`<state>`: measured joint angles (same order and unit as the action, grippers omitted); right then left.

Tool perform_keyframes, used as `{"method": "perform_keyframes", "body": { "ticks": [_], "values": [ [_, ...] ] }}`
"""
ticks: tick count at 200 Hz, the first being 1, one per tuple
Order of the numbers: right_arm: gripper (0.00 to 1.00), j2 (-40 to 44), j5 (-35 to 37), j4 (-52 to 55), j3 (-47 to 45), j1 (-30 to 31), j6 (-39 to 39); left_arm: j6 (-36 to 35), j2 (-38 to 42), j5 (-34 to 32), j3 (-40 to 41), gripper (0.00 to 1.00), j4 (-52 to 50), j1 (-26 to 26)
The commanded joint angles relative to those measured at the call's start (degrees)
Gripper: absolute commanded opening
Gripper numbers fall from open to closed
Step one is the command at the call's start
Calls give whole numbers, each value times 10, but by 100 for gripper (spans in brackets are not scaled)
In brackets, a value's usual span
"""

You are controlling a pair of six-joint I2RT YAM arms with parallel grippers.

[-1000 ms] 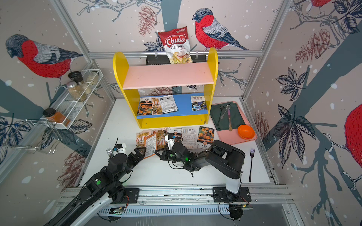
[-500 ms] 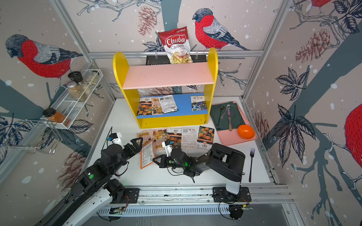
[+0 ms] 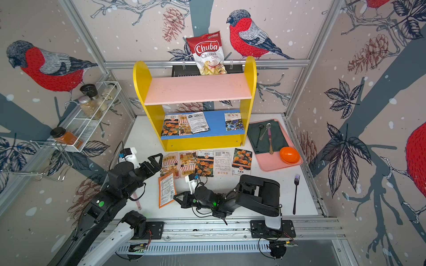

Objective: Take the seed bag off the shelf
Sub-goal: Place the seed packet at the center of the board.

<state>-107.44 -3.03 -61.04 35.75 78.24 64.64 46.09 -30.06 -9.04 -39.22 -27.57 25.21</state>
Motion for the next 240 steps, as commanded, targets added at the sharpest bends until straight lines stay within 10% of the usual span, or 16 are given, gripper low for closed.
{"method": "perform_keyframes", "body": {
  "ticks": [1, 151, 240],
  "values": [
    [0, -7, 27, -26, -1, 2, 10, -9, 4, 10, 5, 96, 12, -2],
    [0, -43, 14, 0, 14, 2, 46, -7, -1, 14, 12, 96, 33, -4],
    [27, -47, 22, 12, 6, 3, 67, 4, 12, 23, 22, 96, 39, -5]
  ]
}}
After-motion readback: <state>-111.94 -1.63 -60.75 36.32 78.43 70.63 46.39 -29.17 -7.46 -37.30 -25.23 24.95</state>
